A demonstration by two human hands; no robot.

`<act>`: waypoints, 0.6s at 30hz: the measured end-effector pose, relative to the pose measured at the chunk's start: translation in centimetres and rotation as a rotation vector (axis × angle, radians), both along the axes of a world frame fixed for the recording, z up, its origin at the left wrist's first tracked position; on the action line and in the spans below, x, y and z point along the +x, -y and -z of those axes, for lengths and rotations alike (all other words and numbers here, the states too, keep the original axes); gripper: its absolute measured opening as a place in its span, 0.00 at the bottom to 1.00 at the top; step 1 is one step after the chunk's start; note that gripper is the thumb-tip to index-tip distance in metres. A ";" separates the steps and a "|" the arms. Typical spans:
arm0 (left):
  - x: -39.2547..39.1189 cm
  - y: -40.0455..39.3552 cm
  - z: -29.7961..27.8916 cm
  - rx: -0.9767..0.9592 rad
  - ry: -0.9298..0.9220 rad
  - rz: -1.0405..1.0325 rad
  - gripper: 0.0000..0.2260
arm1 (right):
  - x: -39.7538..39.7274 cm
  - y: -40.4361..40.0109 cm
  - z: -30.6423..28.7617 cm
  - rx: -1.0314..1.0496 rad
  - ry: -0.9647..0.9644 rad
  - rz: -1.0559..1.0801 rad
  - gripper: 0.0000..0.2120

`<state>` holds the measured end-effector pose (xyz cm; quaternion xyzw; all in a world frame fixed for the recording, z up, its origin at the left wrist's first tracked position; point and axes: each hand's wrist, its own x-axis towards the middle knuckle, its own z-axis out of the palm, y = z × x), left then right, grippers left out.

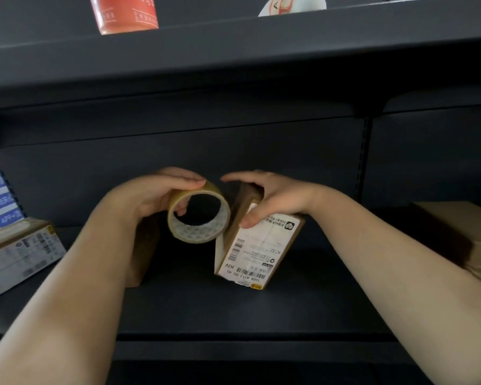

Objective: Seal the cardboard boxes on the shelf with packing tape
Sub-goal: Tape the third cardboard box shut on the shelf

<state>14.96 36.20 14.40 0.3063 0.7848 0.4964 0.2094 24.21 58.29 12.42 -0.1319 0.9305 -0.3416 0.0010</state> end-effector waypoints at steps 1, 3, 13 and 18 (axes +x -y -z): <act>-0.2 0.1 -0.4 -0.094 -0.063 -0.050 0.09 | 0.1 -0.1 0.2 -0.041 0.005 -0.004 0.40; -0.4 -0.1 -0.7 -0.303 -0.185 -0.117 0.08 | 0.4 -0.6 0.5 -0.143 0.030 -0.011 0.39; -1.6 0.9 1.8 -0.048 0.042 -0.037 0.11 | 1.8 -3.7 3.7 -0.500 -0.024 -0.063 0.38; -2.1 -1.2 2.0 -0.420 -0.232 -0.095 0.04 | 2.0 -4.4 5.5 -0.626 -0.054 -0.032 0.36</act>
